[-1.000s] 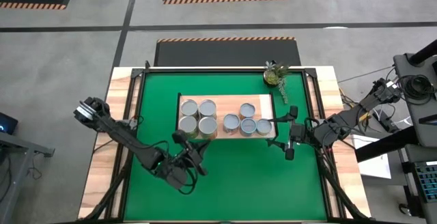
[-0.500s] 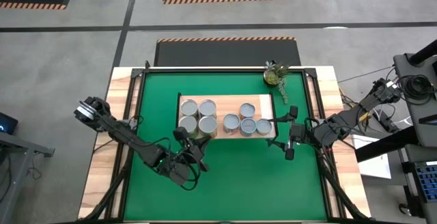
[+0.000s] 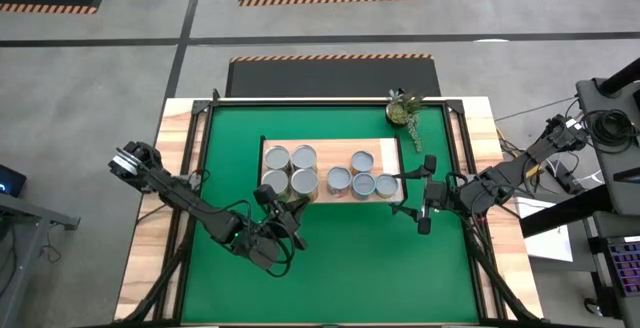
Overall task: Pick and place cans onto a shelf
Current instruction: Adjust the canned pineapple on the shelf, then return to Home Position
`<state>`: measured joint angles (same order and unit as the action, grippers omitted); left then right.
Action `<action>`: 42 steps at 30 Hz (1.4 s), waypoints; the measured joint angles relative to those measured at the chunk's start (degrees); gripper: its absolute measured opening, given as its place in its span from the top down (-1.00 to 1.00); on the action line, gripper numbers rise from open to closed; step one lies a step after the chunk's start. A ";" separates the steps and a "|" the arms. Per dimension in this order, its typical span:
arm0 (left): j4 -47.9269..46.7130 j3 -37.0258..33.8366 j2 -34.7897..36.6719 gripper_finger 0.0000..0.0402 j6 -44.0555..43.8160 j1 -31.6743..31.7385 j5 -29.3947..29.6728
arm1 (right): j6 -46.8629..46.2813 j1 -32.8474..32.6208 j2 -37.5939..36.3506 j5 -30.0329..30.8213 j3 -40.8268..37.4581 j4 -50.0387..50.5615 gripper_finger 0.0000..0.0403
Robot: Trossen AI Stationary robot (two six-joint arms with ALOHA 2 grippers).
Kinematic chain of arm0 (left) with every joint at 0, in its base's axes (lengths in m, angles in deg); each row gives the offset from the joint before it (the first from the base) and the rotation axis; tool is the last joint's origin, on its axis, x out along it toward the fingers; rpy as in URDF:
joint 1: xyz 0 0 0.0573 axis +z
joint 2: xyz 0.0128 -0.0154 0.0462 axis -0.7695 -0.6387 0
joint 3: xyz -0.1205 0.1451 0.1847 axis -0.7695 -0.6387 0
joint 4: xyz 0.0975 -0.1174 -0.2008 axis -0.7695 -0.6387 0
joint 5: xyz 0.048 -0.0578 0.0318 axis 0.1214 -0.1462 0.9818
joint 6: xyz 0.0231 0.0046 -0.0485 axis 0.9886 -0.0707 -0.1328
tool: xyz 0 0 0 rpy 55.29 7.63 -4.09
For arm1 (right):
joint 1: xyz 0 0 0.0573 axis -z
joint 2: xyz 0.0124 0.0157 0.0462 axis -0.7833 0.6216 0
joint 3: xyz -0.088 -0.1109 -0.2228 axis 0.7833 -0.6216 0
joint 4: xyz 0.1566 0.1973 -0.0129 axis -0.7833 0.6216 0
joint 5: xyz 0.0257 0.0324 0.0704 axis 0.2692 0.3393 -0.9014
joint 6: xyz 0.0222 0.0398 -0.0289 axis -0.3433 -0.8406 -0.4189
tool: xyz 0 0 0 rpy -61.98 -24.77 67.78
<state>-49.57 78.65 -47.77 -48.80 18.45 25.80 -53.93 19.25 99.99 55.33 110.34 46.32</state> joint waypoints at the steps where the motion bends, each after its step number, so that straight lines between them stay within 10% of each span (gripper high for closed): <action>1: 0.01 0.00 0.01 1.00 0.00 0.00 -0.02 | 0.00 0.00 0.00 0.00 0.00 0.00 -0.62; 12: 1.53 2.60 2.27 1.00 7.13 -6.19 -1.14 | -0.03 0.00 -0.02 -0.02 0.00 0.01 -0.62; 18: -4.32 8.62 6.52 1.00 19.90 -11.92 -19.18 | 0.45 0.00 -0.02 -0.04 0.00 0.04 -0.62; 24: -20.98 10.53 13.16 1.00 13.34 -13.13 -30.46 | 0.88 0.00 -0.02 -0.09 0.00 0.02 -0.62; 42: -1.01 -24.27 45.02 1.00 8.35 -9.38 -30.51 | 10.93 0.00 0.11 -1.80 -3.94 -10.28 -0.62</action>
<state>-50.58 54.39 -2.75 -40.45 9.07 -4.71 -43.00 19.25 100.10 53.53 106.40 36.03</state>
